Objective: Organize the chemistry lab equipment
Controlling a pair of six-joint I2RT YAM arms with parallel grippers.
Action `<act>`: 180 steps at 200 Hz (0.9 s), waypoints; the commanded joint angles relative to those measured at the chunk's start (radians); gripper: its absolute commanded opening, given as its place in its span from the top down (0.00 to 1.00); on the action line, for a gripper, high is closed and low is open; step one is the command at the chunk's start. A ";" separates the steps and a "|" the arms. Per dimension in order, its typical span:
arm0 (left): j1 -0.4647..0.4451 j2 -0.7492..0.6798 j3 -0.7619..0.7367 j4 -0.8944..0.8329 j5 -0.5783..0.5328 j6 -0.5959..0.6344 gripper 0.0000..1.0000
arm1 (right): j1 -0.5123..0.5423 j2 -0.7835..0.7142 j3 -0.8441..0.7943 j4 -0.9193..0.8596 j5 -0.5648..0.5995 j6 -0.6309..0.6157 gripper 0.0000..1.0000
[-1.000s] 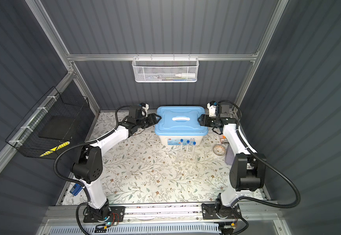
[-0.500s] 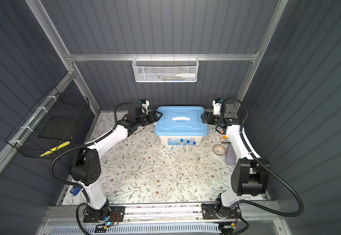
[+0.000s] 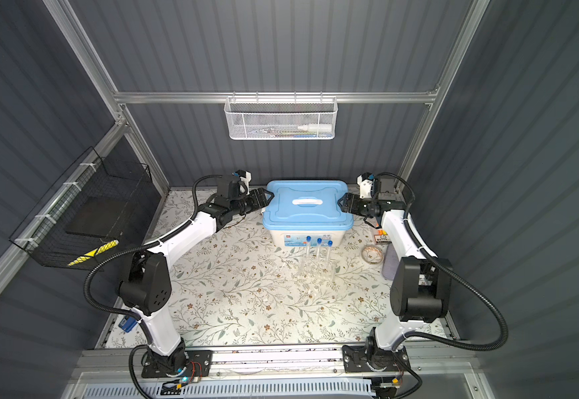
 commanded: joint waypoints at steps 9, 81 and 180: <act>-0.006 0.000 0.010 0.003 0.022 -0.004 0.25 | 0.000 0.009 -0.009 0.004 -0.061 0.023 0.20; -0.006 -0.030 -0.013 -0.005 -0.017 0.004 0.23 | 0.004 0.015 -0.012 0.009 -0.082 0.033 0.22; -0.006 -0.029 -0.023 -0.046 -0.043 0.003 0.20 | 0.005 0.010 -0.017 0.009 -0.076 0.028 0.24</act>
